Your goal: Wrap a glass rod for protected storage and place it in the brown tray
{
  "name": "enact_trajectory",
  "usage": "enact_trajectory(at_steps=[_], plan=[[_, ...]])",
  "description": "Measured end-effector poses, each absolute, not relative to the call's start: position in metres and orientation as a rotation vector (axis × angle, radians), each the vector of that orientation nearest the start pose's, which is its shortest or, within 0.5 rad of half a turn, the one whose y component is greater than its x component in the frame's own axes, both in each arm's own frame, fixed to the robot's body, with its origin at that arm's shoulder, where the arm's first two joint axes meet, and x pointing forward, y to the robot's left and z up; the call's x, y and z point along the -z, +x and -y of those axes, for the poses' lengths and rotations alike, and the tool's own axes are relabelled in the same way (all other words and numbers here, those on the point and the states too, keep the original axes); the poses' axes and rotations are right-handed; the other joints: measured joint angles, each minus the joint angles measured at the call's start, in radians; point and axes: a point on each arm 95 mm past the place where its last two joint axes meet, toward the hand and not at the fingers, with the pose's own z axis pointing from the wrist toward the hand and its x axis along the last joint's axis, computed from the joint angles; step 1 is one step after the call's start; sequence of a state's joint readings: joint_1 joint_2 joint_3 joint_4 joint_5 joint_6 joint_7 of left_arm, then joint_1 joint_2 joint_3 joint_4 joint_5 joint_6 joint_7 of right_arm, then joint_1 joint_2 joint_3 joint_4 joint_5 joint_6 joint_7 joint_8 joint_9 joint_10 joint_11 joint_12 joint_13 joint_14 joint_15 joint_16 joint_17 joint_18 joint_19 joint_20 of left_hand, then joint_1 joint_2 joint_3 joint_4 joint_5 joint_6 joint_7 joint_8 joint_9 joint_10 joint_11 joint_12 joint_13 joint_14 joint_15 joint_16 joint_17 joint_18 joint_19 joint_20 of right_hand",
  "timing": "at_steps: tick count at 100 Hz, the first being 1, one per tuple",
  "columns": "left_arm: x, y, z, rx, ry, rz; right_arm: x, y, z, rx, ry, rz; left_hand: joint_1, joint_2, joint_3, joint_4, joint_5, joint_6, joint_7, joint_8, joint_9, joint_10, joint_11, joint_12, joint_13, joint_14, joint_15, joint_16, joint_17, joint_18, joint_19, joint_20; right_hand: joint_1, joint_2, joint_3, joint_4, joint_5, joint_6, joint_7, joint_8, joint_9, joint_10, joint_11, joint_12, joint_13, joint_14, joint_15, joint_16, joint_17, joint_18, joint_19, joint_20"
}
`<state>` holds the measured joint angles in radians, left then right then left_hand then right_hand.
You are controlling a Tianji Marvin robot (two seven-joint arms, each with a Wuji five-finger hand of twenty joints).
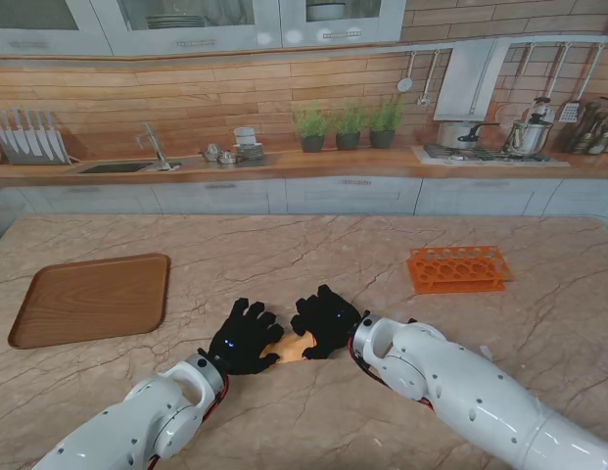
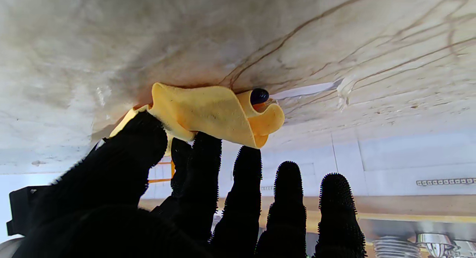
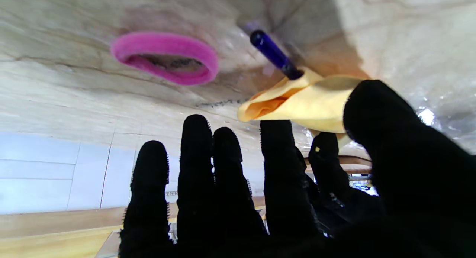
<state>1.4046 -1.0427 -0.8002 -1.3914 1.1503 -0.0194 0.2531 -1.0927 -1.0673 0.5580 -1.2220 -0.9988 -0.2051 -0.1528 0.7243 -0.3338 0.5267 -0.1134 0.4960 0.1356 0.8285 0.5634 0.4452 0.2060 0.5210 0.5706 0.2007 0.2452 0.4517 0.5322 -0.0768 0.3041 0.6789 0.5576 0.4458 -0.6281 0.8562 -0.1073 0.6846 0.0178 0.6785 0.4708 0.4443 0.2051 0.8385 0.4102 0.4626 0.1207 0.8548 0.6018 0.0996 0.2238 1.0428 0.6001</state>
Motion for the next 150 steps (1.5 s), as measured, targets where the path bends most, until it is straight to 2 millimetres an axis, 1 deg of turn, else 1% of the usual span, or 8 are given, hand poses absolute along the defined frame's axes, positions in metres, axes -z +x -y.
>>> enact_trajectory(at_steps=[26, 41, 54, 60, 80, 89, 104, 150], plan=[[0.396, 0.378, 0.067, 1.443, -0.823, -1.809, 0.385, 0.428, -0.1, -1.504, 0.656, -2.062, 0.0, -0.026, 0.022, 0.0, 0.016, 0.0, -0.013, 0.015, 0.001, 0.002, 0.0, 0.0, 0.0, 0.002, 0.0, 0.0, 0.0, 0.001, -0.004, 0.0, 0.002, -0.055, -0.003, 0.02, -0.058, 0.045, 0.02, 0.037, -0.041, 0.019, 0.001, 0.0, -0.024, 0.007, 0.001, 0.0, -0.01, 0.0, 0.019, 0.0], [0.396, 0.379, 0.067, 1.427, -0.831, -1.803, 0.385, 0.43, -0.106, -1.485, 0.633, -2.078, -0.001, -0.034, 0.031, 0.001, 0.016, 0.0, -0.013, 0.026, 0.001, 0.002, -0.011, 0.0, 0.0, 0.002, 0.0, 0.0, 0.0, 0.001, -0.011, 0.0, 0.002, -0.063, 0.118, 0.042, -0.044, 0.074, 0.07, 0.065, -0.04, 0.02, 0.016, 0.0, -0.024, 0.009, 0.001, 0.0, -0.01, 0.0, 0.038, -0.004], [0.395, 0.38, 0.067, 1.415, -0.843, -1.792, 0.384, 0.434, -0.112, -1.488, 0.668, -2.083, -0.001, -0.034, 0.03, 0.001, 0.016, 0.0, -0.013, 0.027, 0.001, 0.002, -0.011, 0.0, 0.0, 0.002, 0.0, 0.0, 0.0, 0.001, -0.013, 0.0, 0.093, -0.157, 0.202, 0.038, -0.009, 0.074, 0.264, -0.176, 0.042, 0.019, 0.02, 0.0, -0.022, 0.013, 0.012, 0.0, -0.01, 0.0, 0.049, -0.02], [0.396, 0.38, 0.067, 1.412, -0.849, -1.787, 0.385, 0.434, -0.115, -1.482, 0.66, -2.095, -0.001, -0.034, 0.035, 0.001, 0.015, 0.0, -0.013, 0.027, 0.001, 0.002, -0.011, 0.0, 0.0, 0.002, -0.004, 0.0, 0.0, 0.001, -0.014, 0.0, 0.113, -0.174, 0.24, 0.038, 0.069, 0.068, 0.368, -0.169, 0.077, 0.011, 0.022, 0.0, -0.019, 0.014, 0.013, 0.0, -0.01, 0.0, 0.051, -0.021], [0.396, 0.381, 0.065, 1.408, -0.86, -1.768, 0.386, 0.436, -0.12, -1.483, 0.644, -2.116, -0.001, -0.034, 0.037, 0.001, 0.015, -0.001, -0.013, 0.027, 0.001, 0.003, -0.012, 0.0, 0.0, 0.002, -0.006, 0.0, 0.0, 0.001, -0.024, 0.0, 0.112, -0.208, 0.33, 0.063, 0.119, 0.053, 0.425, -0.138, 0.145, -0.007, 0.019, 0.0, 0.009, 0.016, 0.035, 0.0, -0.009, 0.0, 0.053, -0.021], [0.397, 0.38, 0.063, 1.413, -0.876, -1.752, 0.387, 0.436, -0.118, -1.495, 0.637, -2.114, -0.025, -0.036, 0.033, 0.001, 0.014, -0.011, -0.038, 0.024, 0.001, 0.003, -0.024, -0.001, -0.001, 0.002, -0.007, 0.0, 0.0, 0.001, -0.036, 0.0, 0.098, -0.208, 0.343, 0.111, 0.144, -0.043, 0.441, -0.068, 0.24, -0.026, 0.026, 0.0, 0.059, 0.017, 0.057, 0.0, 0.004, 0.001, 0.057, -0.021], [0.396, 0.378, 0.056, 1.457, -0.909, -1.687, 0.388, 0.437, -0.112, -1.511, 0.653, -2.078, -0.03, -0.018, -0.043, 0.001, -0.063, -0.009, -0.119, -0.009, -0.001, 0.011, -0.047, -0.015, -0.011, 0.002, -0.012, 0.0, 0.0, 0.001, -0.053, 0.0, 0.069, -0.213, 0.327, 0.113, 0.144, -0.161, 0.414, -0.017, 0.349, -0.043, 0.026, 0.005, 0.111, 0.02, 0.083, 0.0, 0.03, 0.011, 0.066, -0.021], [0.383, 0.381, 0.064, 1.583, -1.038, -1.673, 0.388, 0.432, -0.099, -1.569, 0.678, -1.992, -0.089, -0.019, -0.226, 0.001, -0.075, 0.003, -0.244, -0.082, -0.001, 0.011, -0.119, -0.067, -0.015, 0.002, -0.041, -0.004, -0.006, 0.004, -0.14, 0.033, 0.071, -0.208, 0.286, 0.11, 0.144, -0.229, 0.381, -0.023, 0.423, -0.06, 0.027, -0.013, 0.137, 0.015, 0.143, 0.031, 0.043, 0.012, 0.091, -0.024]])
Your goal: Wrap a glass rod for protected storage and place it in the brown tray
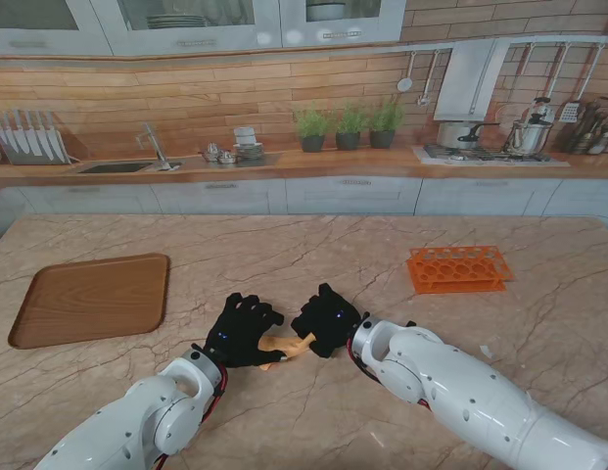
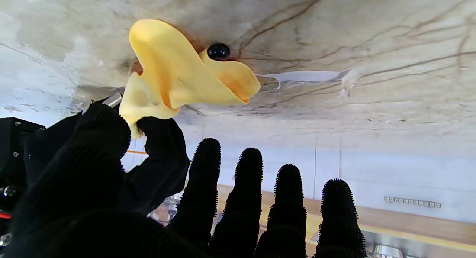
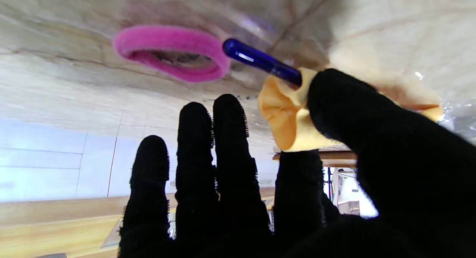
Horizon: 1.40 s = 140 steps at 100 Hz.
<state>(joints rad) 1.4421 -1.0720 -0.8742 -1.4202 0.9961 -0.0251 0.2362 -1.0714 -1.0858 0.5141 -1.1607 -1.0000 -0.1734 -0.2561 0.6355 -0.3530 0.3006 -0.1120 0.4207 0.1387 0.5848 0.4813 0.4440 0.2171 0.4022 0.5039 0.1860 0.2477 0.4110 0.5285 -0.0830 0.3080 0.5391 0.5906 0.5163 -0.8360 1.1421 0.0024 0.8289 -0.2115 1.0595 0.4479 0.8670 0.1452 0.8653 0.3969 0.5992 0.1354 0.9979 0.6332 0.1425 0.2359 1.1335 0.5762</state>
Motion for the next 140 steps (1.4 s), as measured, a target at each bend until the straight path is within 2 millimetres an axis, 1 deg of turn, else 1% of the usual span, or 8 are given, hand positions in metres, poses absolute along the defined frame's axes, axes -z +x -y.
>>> enact_trajectory(at_steps=[10, 12, 35, 64, 74, 91, 115, 140], plan=[[0.384, 0.382, 0.069, 1.576, -1.075, -1.679, 0.385, 0.432, -0.098, -1.588, 0.684, -1.972, 0.001, 0.0, -0.031, 0.001, 0.0, 0.015, -0.039, -0.029, 0.0, 0.004, -0.021, -0.02, 0.0, 0.0, -0.023, -0.012, 0.0, 0.0, -0.02, 0.005, 0.007, 0.0, 0.0, 0.0, 0.0, 0.0, 0.0, -0.004, 0.0, -0.001, 0.007, 0.0, 0.0, 0.0, 0.013, 0.008, 0.009, 0.0, 0.005, 0.0], [0.384, 0.383, 0.071, 1.573, -1.087, -1.683, 0.385, 0.432, -0.098, -1.592, 0.686, -1.967, 0.001, 0.0, -0.033, 0.019, 0.0, 0.019, -0.05, -0.029, -0.001, 0.008, -0.023, -0.024, 0.0, 0.0, -0.025, -0.018, -0.002, 0.0, -0.023, 0.005, 0.007, 0.0, 0.0, 0.0, 0.0, 0.0, 0.0, -0.004, 0.001, -0.001, 0.013, 0.0, 0.0, 0.0, 0.015, 0.01, 0.009, 0.0, 0.006, -0.001], [0.388, 0.385, 0.085, 1.525, -1.17, -1.734, 0.379, 0.43, -0.101, -1.621, 0.681, -1.94, 0.016, 0.0, -0.114, 0.019, -0.007, 0.042, -0.154, -0.108, -0.013, 0.025, -0.083, -0.064, 0.0, 0.0, -0.077, -0.054, -0.002, -0.001, -0.105, 0.001, 0.009, 0.0, 0.0, 0.0, 0.0, -0.001, 0.0, -0.006, 0.001, -0.001, 0.044, 0.0, 0.0, 0.0, 0.039, 0.022, 0.009, 0.0, 0.011, -0.007], [0.394, 0.39, 0.097, 1.525, -1.279, -1.687, 0.375, 0.431, -0.102, -1.641, 0.686, -1.932, 0.068, 0.001, -0.135, 0.019, -0.059, 0.075, -0.204, -0.155, -0.053, 0.048, -0.108, -0.113, -0.005, 0.01, -0.102, -0.118, 0.018, -0.064, -0.194, -0.104, 0.009, -0.001, 0.0, 0.0, 0.024, 0.007, -0.01, -0.025, 0.001, -0.001, 0.053, 0.0, 0.0, 0.0, 0.049, 0.031, 0.009, 0.0, 0.018, -0.007], [0.396, 0.391, 0.099, 1.535, -1.297, -1.643, 0.375, 0.431, -0.102, -1.647, 0.694, -1.928, 0.082, 0.001, -0.025, 0.019, -0.073, 0.075, -0.181, -0.155, -0.053, 0.048, -0.088, -0.109, 0.009, 0.04, -0.053, -0.119, 0.022, -0.072, -0.13, -0.151, 0.009, -0.001, 0.0, 0.0, 0.026, 0.014, -0.01, -0.027, 0.001, -0.001, 0.055, 0.0, 0.0, 0.0, 0.049, 0.031, 0.009, 0.0, 0.018, -0.007], [0.399, 0.392, 0.105, 1.553, -1.382, -1.584, 0.377, 0.432, -0.102, -1.657, 0.702, -1.923, 0.087, 0.0, 0.144, 0.019, -0.073, 0.075, -0.133, -0.154, -0.032, 0.048, -0.036, -0.081, 0.07, 0.065, 0.032, -0.098, 0.023, -0.072, 0.143, -0.166, 0.009, -0.001, 0.001, 0.0, 0.032, 0.026, -0.01, -0.029, 0.001, -0.001, 0.055, 0.0, 0.0, 0.0, 0.05, 0.031, 0.009, 0.0, 0.018, -0.008], [0.403, 0.394, 0.109, 1.559, -1.379, -1.562, 0.379, 0.433, -0.101, -1.658, 0.715, -1.922, 0.079, 0.0, 0.273, 0.019, -0.073, 0.075, -0.091, -0.145, -0.032, 0.048, -0.014, -0.08, 0.07, 0.068, 0.067, -0.073, 0.049, -0.07, 0.293, -0.167, 0.009, -0.002, 0.001, 0.0, 0.041, 0.043, -0.01, -0.039, 0.012, -0.001, 0.056, 0.0, 0.001, 0.0, 0.05, 0.031, 0.009, 0.0, 0.018, -0.008], [0.4, 0.397, 0.112, 1.569, -1.414, -1.514, 0.376, 0.435, -0.101, -1.673, 0.722, -1.9, 0.08, -0.002, 0.334, 0.014, -0.073, 0.074, -0.067, -0.143, -0.032, 0.048, 0.007, -0.08, 0.146, 0.071, 0.078, -0.086, 0.147, -0.002, 0.378, -0.129, 0.017, -0.001, 0.001, 0.0, 0.042, 0.064, -0.01, -0.039, 0.012, 0.0, 0.056, 0.0, 0.001, 0.0, 0.05, 0.031, 0.009, 0.0, 0.018, -0.008]])
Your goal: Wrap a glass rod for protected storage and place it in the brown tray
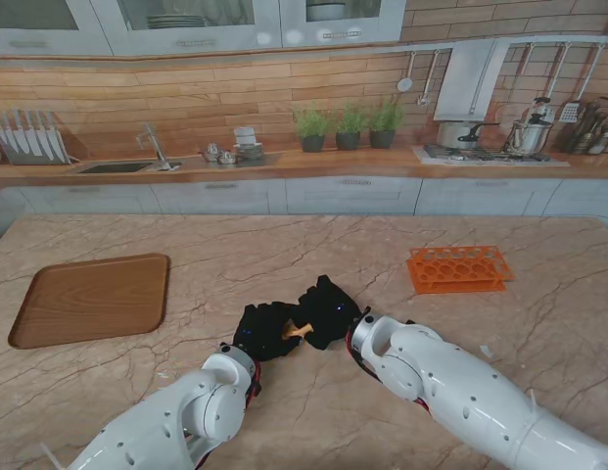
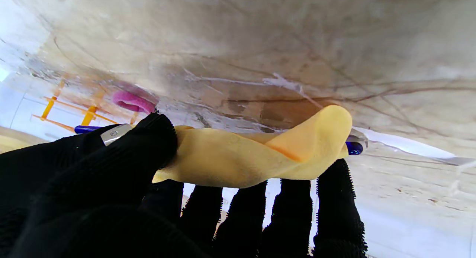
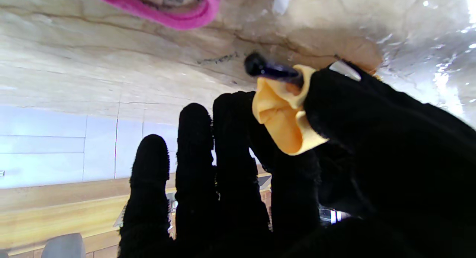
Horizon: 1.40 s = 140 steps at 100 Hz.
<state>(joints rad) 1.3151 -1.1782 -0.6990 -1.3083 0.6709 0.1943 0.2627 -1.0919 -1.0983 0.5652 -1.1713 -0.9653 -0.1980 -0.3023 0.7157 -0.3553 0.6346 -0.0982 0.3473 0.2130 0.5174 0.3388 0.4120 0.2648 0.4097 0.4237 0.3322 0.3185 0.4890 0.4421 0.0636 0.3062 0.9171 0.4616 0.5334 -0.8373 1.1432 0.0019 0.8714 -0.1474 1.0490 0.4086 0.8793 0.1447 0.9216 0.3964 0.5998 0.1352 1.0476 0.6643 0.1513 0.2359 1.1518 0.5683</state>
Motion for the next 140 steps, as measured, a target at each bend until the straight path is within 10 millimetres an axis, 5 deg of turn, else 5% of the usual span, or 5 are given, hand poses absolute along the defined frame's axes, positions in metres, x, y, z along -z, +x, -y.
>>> enact_trajectory(at_steps=[40, 68, 102, 127, 140], plan=[[0.4, 0.395, 0.108, 1.559, -1.396, -1.509, 0.375, 0.43, -0.102, -1.688, 0.741, -1.88, -0.001, -0.022, 0.011, -0.001, -0.012, -0.014, 0.012, 0.002, 0.0, 0.0, 0.009, 0.0, 0.006, 0.0, 0.036, 0.002, -0.036, 0.013, 0.014, 0.023, 0.0, -0.004, 0.022, 0.0, 0.0, 0.008, 0.002, -0.002, 0.0, 0.001, 0.023, 0.0, 0.0, 0.0, 0.001, 0.008, 0.0, 0.0, 0.0, 0.0], [0.401, 0.394, 0.103, 1.549, -1.368, -1.485, 0.375, 0.428, -0.102, -1.69, 0.773, -1.879, -0.004, -0.043, -0.003, -0.005, -0.01, -0.014, 0.012, 0.001, -0.057, 0.0, -0.018, -0.009, -0.164, -0.005, -0.062, -0.012, -0.127, -0.037, -0.3, -0.143, 0.0, -0.021, 0.022, -0.001, 0.009, 0.002, 0.002, -0.021, 0.0, 0.001, 0.023, 0.0, 0.0, 0.0, 0.001, 0.011, 0.0, 0.0, 0.0, 0.0], [0.399, 0.393, 0.097, 1.527, -1.369, -1.463, 0.373, 0.428, -0.101, -1.697, 0.778, -1.866, -0.004, -0.048, -0.016, -0.005, -0.008, 0.025, -0.06, -0.04, -0.086, 0.015, -0.043, -0.053, -0.212, -0.006, -0.094, -0.034, -0.127, -0.049, -0.423, -0.157, 0.0, -0.021, 0.032, -0.022, 0.01, 0.002, 0.002, -0.028, 0.012, 0.002, 0.024, 0.0, 0.0, 0.0, 0.001, 0.012, 0.0, 0.0, 0.0, -0.001], [0.399, 0.394, 0.098, 1.537, -1.361, -1.488, 0.372, 0.427, -0.099, -1.711, 0.766, -1.878, -0.003, -0.093, 0.002, -0.003, -0.009, 0.025, -0.111, -0.067, -0.162, 0.015, -0.082, -0.111, -0.214, -0.067, -0.213, -0.159, -0.107, -0.183, -0.651, -0.239, 0.0, -0.023, 0.034, -0.022, 0.02, 0.002, 0.002, -0.029, 0.012, 0.002, 0.024, 0.0, 0.0, 0.001, 0.001, 0.012, 0.0, 0.0, 0.0, -0.001], [0.399, 0.395, 0.1, 1.548, -1.367, -1.511, 0.372, 0.426, -0.099, -1.714, 0.767, -1.89, -0.009, -0.094, 0.011, -0.002, -0.01, 0.025, -0.123, -0.077, -0.182, 0.015, -0.101, -0.154, -0.219, -0.086, -0.246, -0.198, -0.102, -0.206, -0.711, -0.263, 0.0, -0.024, 0.034, -0.022, 0.021, 0.002, 0.002, -0.029, 0.012, 0.002, 0.024, 0.0, 0.0, 0.001, 0.001, 0.012, 0.0, 0.0, 0.0, -0.001]])
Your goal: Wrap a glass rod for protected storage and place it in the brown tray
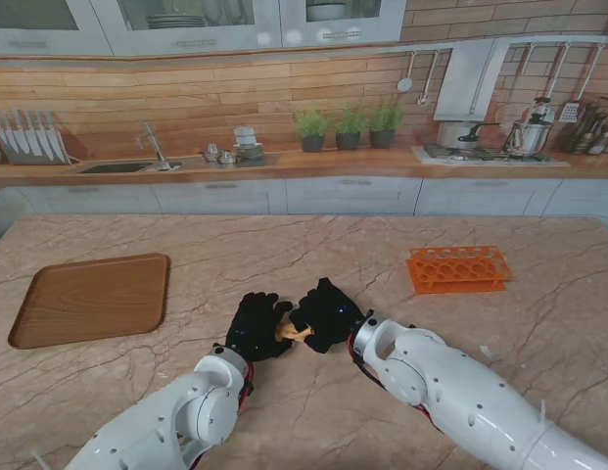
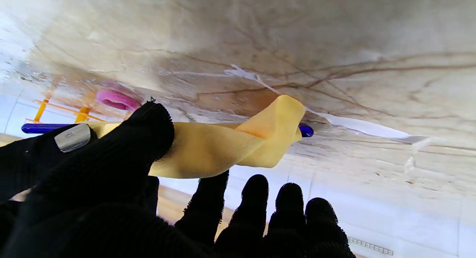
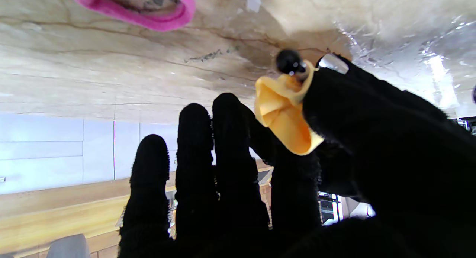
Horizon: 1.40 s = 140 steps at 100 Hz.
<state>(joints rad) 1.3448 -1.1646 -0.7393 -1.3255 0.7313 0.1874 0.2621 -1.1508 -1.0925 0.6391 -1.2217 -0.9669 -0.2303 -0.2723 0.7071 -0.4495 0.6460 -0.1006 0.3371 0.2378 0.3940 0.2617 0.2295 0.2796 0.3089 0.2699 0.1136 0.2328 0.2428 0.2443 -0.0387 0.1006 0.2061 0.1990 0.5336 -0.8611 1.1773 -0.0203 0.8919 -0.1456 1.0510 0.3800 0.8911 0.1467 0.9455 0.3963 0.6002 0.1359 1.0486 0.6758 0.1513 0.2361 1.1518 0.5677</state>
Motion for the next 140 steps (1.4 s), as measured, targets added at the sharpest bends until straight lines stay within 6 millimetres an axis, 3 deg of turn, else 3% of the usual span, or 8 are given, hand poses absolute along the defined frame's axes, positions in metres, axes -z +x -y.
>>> enact_trajectory(at_steps=[39, 59, 74, 80, 115, 123, 125, 140], plan=[[0.4, 0.395, 0.109, 1.592, -1.495, -1.532, 0.366, 0.427, -0.102, -1.754, 0.736, -1.883, -0.008, -0.007, 0.039, 0.001, -0.012, -0.027, 0.012, 0.014, 0.116, -0.02, 0.024, 0.001, 0.037, -0.012, 0.108, 0.023, 0.015, -0.013, 0.112, 0.025, 0.0, -0.006, 0.0, 0.0, 0.01, -0.008, -0.001, 0.0, 0.02, 0.0, 0.0, 0.0, 0.021, 0.0, 0.0, 0.0, 0.0, 0.0, 0.0, 0.0], [0.399, 0.394, 0.113, 1.651, -1.542, -1.469, 0.363, 0.429, -0.103, -1.769, 0.723, -1.87, 0.044, -0.011, 0.122, 0.001, 0.042, -0.027, 0.1, 0.067, 0.323, -0.02, 0.079, 0.037, 0.226, 0.011, 0.192, 0.072, 0.02, 0.02, 0.563, 0.191, 0.0, -0.008, 0.001, 0.0, 0.025, -0.008, -0.001, -0.002, 0.02, 0.0, 0.0, 0.0, 0.021, 0.0, 0.0, 0.003, 0.0, 0.0, 0.0, 0.0], [0.397, 0.396, 0.114, 1.702, -1.604, -1.406, 0.36, 0.431, -0.103, -1.775, 0.719, -1.861, 0.113, 0.017, 0.119, -0.007, 0.147, -0.027, 0.178, 0.101, 0.492, -0.02, 0.136, 0.068, 0.298, 0.032, 0.192, 0.072, 0.128, 0.075, 0.749, 0.276, 0.0, -0.008, 0.001, 0.0, 0.025, -0.001, 0.001, -0.002, 0.02, 0.0, 0.0, 0.0, 0.021, 0.0, 0.001, 0.011, 0.0, 0.0, 0.0, 0.0], [0.395, 0.397, 0.114, 1.709, -1.608, -1.393, 0.359, 0.432, -0.103, -1.778, 0.718, -1.856, 0.211, 0.015, 0.045, -0.065, 0.242, -0.036, 0.257, 0.101, 0.617, -0.037, 0.149, 0.11, 0.372, 0.03, 0.193, 0.071, 0.205, 0.112, 0.829, 0.322, 0.0, -0.008, 0.001, 0.0, 0.025, -0.001, 0.001, -0.002, 0.02, 0.0, 0.0, 0.0, 0.021, 0.0, 0.001, 0.011, 0.0, 0.0, 0.0, 0.0], [0.386, 0.4, 0.113, 1.709, -1.59, -1.436, 0.356, 0.434, -0.099, -1.781, 0.725, -1.821, 0.362, 0.064, -0.216, -0.065, 0.32, -0.036, 0.369, 0.085, 0.798, -0.033, 0.265, 0.163, 0.61, 0.009, 0.474, 0.166, 0.376, 0.228, 0.982, 0.403, -0.002, -0.009, -0.001, 0.0, 0.023, -0.055, 0.005, -0.003, 0.02, 0.0, 0.0, 0.0, 0.021, 0.0, 0.001, 0.015, 0.0, 0.0, 0.0, 0.0], [0.385, 0.4, 0.112, 1.708, -1.593, -1.45, 0.357, 0.433, -0.099, -1.778, 0.732, -1.819, 0.393, 0.087, -0.283, -0.065, 0.319, -0.036, 0.377, 0.086, 0.819, -0.039, 0.35, 0.215, 0.661, 0.033, 0.548, 0.185, 0.447, 0.279, 1.035, 0.428, -0.002, -0.009, -0.001, 0.0, 0.019, -0.063, 0.006, 0.0, 0.02, 0.0, 0.001, 0.002, 0.021, 0.0, 0.001, 0.016, 0.0, 0.0, 0.0, 0.0], [0.385, 0.4, 0.112, 1.707, -1.593, -1.452, 0.357, 0.433, -0.099, -1.778, 0.734, -1.819, 0.401, 0.097, -0.3, -0.064, 0.31, -0.036, 0.383, 0.086, 0.82, -0.039, 0.379, 0.238, 0.763, 0.106, 0.656, 0.214, 0.473, 0.292, 1.058, 0.434, -0.002, -0.009, -0.001, 0.0, 0.016, -0.066, 0.006, 0.003, 0.02, 0.0, 0.001, 0.003, 0.021, 0.0, 0.001, 0.016, 0.0, 0.0, 0.0, 0.0], [0.391, 0.394, 0.112, 1.701, -1.599, -1.459, 0.358, 0.431, -0.098, -1.762, 0.762, -1.831, 0.482, 0.195, -0.502, -0.036, 0.271, -0.059, 0.445, 0.103, 0.834, -0.065, 0.571, 0.419, 0.913, 0.126, 0.955, 0.381, 0.685, 0.377, 1.267, 0.498, -0.002, -0.008, -0.011, 0.0, 0.0, -0.087, 0.006, 0.015, 0.018, 0.0, 0.001, 0.013, 0.02, 0.0, 0.001, 0.016, 0.0, 0.0, 0.0, 0.0]])
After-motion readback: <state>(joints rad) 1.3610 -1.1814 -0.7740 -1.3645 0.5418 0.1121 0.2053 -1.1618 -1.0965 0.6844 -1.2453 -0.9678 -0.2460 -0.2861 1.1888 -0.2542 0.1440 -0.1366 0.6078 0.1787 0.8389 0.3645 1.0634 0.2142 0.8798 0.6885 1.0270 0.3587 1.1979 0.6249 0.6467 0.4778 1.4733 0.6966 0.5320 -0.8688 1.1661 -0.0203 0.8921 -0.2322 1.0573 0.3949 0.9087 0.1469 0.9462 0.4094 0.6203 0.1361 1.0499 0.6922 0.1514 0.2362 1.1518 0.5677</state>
